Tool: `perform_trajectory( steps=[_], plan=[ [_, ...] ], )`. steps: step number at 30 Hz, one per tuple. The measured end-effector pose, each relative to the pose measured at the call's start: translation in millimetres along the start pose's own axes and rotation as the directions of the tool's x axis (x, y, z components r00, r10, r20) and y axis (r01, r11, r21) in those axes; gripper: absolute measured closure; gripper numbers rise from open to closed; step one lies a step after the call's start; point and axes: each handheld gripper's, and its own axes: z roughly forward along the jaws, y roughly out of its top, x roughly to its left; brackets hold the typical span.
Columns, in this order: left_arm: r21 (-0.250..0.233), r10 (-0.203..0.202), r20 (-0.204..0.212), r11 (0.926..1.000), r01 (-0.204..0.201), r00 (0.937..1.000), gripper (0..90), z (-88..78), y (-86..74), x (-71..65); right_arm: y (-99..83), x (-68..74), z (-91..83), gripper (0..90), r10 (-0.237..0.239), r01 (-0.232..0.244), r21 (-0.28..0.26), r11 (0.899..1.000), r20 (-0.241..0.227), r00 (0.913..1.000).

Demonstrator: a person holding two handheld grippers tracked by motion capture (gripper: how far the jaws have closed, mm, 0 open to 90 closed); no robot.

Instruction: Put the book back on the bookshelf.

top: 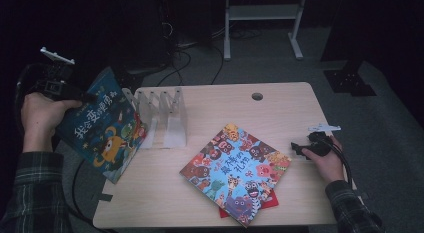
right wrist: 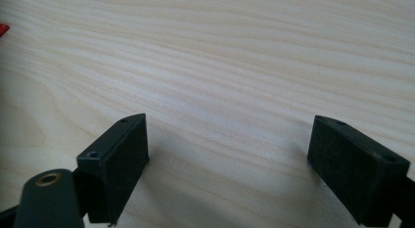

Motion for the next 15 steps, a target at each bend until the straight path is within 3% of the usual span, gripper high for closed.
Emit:
perform_trajectory(
  steps=[15],
  plan=[
    [-0.016, -0.068, -0.033, 0.9976, 0.067, 0.9971, 82.5, 20.2, 29.8, 3.9, 0.2, 0.1, 0.0, 13.5, -0.002, 0.002, 0.003, 1.000, -0.002, 1.0000]
  ],
)
